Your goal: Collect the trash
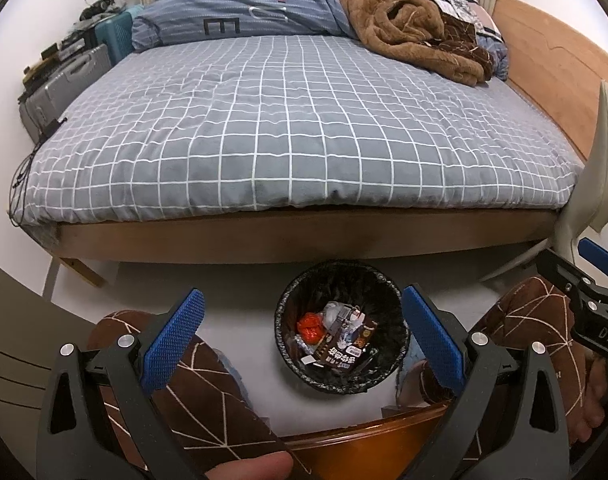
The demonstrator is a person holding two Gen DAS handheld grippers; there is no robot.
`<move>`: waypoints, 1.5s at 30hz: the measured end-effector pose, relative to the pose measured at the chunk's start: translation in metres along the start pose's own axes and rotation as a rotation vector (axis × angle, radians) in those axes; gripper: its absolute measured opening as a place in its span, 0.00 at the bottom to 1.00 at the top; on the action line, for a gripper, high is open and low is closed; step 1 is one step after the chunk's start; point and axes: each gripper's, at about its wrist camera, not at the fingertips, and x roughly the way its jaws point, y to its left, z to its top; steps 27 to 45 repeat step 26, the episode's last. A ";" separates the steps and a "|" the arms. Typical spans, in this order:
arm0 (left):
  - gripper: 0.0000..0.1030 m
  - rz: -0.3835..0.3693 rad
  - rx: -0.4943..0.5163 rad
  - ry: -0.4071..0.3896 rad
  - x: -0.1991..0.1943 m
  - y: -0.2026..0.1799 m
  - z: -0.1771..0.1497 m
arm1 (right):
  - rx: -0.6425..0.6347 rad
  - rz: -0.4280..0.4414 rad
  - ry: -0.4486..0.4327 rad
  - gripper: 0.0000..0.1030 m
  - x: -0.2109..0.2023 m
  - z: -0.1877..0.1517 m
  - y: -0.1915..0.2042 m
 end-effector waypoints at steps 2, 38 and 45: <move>0.94 -0.007 -0.002 0.000 0.000 0.001 0.000 | -0.002 0.001 0.002 0.93 0.001 0.000 0.001; 0.94 -0.013 -0.003 0.007 -0.002 0.000 0.001 | -0.008 0.005 0.002 0.93 0.003 0.000 0.005; 0.94 -0.013 -0.003 0.007 -0.002 0.000 0.001 | -0.008 0.005 0.002 0.93 0.003 0.000 0.005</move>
